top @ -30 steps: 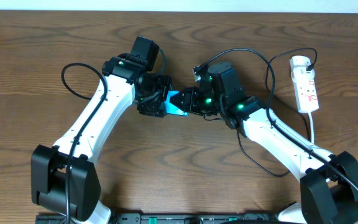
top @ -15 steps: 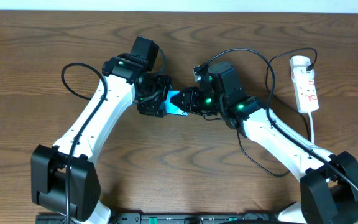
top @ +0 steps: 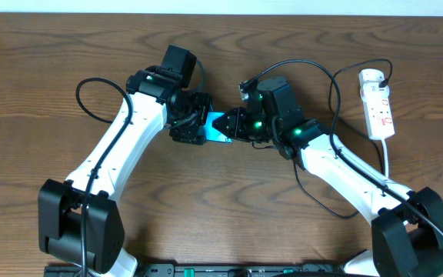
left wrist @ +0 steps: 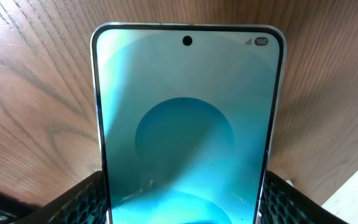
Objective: Plug charger to phone and switch on socket
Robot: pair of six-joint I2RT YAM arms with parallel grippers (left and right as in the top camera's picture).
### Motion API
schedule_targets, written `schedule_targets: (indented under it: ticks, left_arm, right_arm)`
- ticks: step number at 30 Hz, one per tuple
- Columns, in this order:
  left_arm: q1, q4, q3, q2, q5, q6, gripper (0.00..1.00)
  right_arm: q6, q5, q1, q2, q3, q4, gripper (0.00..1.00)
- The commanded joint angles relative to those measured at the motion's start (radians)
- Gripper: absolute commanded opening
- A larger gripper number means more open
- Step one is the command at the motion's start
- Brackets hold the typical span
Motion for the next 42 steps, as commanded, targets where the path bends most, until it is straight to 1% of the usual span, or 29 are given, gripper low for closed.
schedule_targets:
  ticks: [1, 6, 13, 17, 30, 42]
  left_arm:
    - [-0.002, 0.0, -0.003, 0.006, 0.028, -0.001, 0.07]
    - [-0.002, 0.001, -0.003, 0.006, 0.028, -0.001, 0.07]
    - [-0.002, 0.0, -0.003, 0.006, 0.028, -0.001, 0.07]
    - [-0.002, 0.0, -0.003, 0.006, 0.028, -0.001, 0.07]
    - [-0.002, 0.001, -0.003, 0.006, 0.027, 0.0, 0.07]
    - [0.018, 0.0, -0.003, 0.006, 0.001, 0.045, 0.08]
  right_arm:
    - [-0.014, -0.001, 0.008, 0.01, 0.018, -0.001, 0.16]
    - [-0.019, -0.001, 0.008, 0.01, 0.018, -0.001, 0.11]
    - [-0.018, -0.001, 0.008, 0.01, 0.018, -0.001, 0.09]
    - [-0.018, -0.001, 0.008, 0.01, 0.018, -0.001, 0.01]
    - [-0.019, -0.001, 0.008, 0.01, 0.018, -0.005, 0.01]
    - [-0.023, 0.024, 0.006, 0.01, 0.018, -0.03, 0.01]
